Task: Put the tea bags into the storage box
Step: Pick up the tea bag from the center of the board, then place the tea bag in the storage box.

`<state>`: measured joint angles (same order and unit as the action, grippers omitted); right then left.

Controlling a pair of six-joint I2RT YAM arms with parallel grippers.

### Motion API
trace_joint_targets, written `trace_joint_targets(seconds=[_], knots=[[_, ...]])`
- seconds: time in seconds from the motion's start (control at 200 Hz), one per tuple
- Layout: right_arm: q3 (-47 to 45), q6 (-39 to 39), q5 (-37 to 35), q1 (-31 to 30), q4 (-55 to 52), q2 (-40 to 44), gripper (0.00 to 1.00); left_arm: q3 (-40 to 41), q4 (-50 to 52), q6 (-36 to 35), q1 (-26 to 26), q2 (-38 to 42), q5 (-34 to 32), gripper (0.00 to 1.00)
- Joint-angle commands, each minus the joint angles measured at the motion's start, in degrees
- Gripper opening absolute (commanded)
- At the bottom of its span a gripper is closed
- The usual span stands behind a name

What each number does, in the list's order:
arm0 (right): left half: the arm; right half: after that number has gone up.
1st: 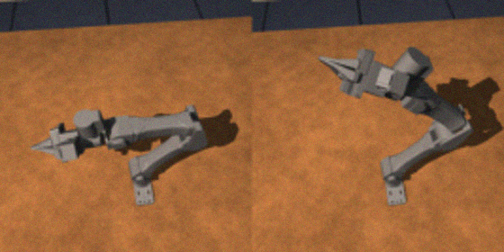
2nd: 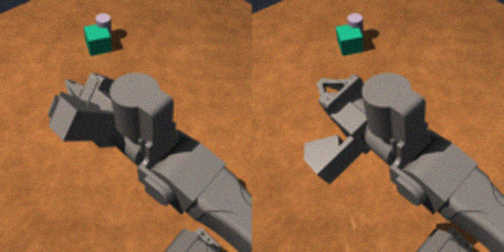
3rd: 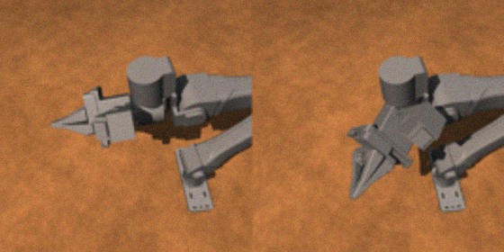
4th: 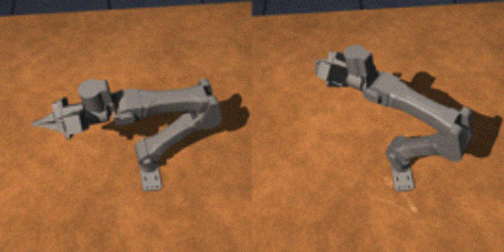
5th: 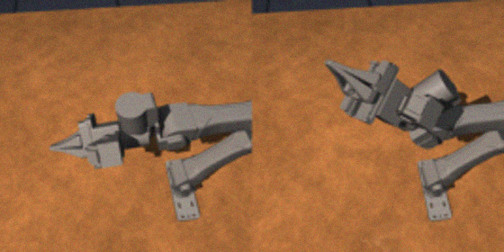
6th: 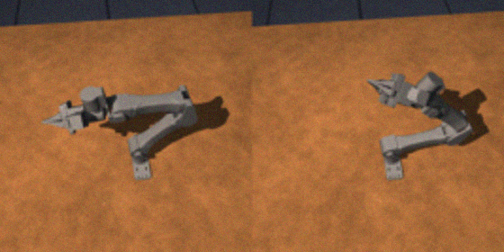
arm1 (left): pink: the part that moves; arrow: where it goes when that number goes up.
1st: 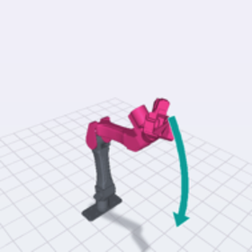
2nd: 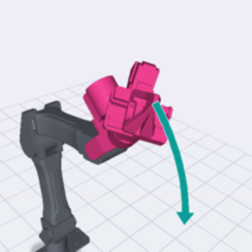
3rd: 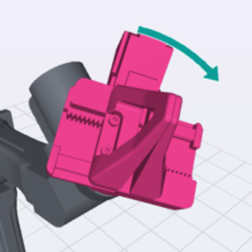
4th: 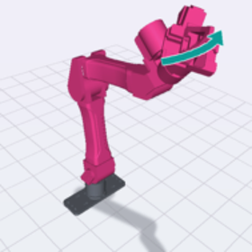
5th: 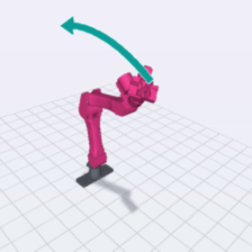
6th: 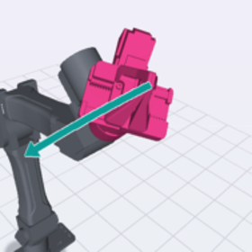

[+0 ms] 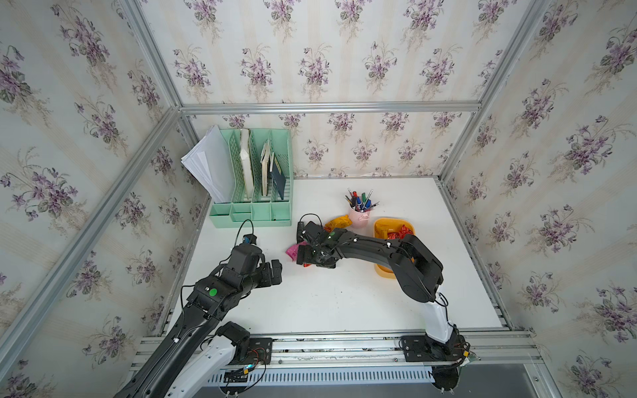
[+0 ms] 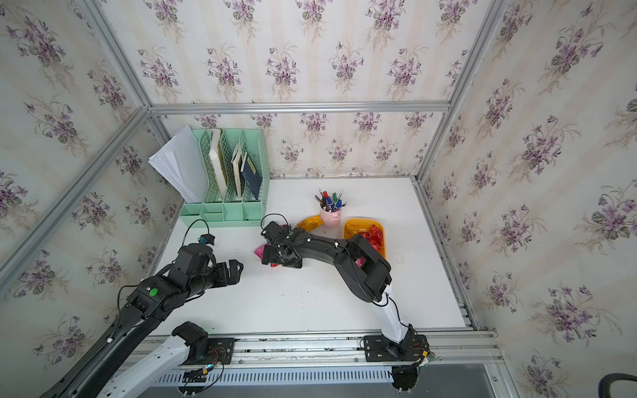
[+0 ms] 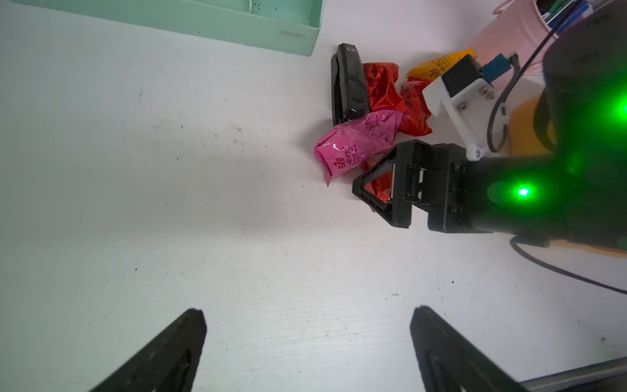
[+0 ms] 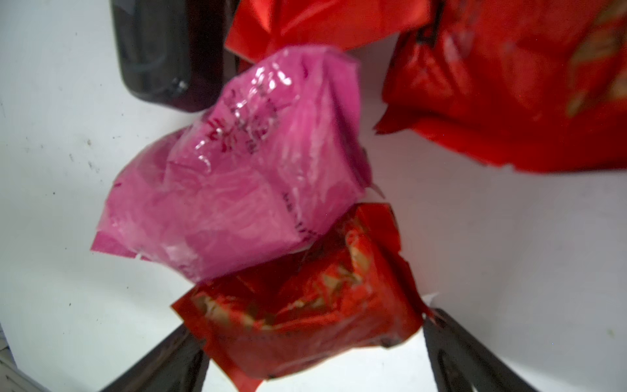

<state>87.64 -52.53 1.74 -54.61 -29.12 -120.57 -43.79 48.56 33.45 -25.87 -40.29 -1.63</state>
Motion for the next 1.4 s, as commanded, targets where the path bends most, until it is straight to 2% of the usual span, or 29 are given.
trace_joint_targets(seconds=[0.0,0.06,0.165,0.215,0.385,0.595,0.829,1.084,1.229,1.399], knots=[[0.52,-1.61,-4.96,0.07,-2.30,-0.45,0.93,0.19,1.75,-0.63,0.03,0.99,0.05,0.99],[0.52,-1.37,-6.56,0.18,-2.58,-0.56,0.86,0.54,2.07,-0.46,0.05,1.83,0.05,0.99],[0.14,-1.26,-8.04,0.70,-3.64,-0.77,0.58,1.24,2.52,-0.17,0.05,3.13,0.09,0.99],[-0.45,-1.09,-8.37,0.85,-3.83,-0.44,0.48,1.50,2.60,-0.15,0.03,3.50,0.20,0.99],[-3.61,0.46,-8.94,0.97,-3.31,2.83,0.29,1.26,1.95,-0.49,0.03,3.14,0.31,0.99],[-6.33,3.92,-9.17,0.95,-3.05,7.72,0.00,-0.02,-0.01,-1.48,0.04,0.56,1.14,0.99],[-8.38,5.17,-8.42,0.91,-4.44,13.12,0.00,0.24,-2.03,-1.73,0.03,-0.66,1.31,0.99],[-9.63,3.52,-9.06,2.34,-9.90,23.63,0.00,0.02,-4.54,-2.08,0.03,-3.52,3.84,0.99],[-15.73,1.13,-5.49,8.87,-9.26,32.21,0.00,0.35,-7.60,-1.65,0.03,-6.89,6.29,0.99],[-24.38,3.22,3.01,22.75,-1.74,41.13,0.00,0.22,-10.28,-1.09,0.03,-10.58,8.28,0.99]])
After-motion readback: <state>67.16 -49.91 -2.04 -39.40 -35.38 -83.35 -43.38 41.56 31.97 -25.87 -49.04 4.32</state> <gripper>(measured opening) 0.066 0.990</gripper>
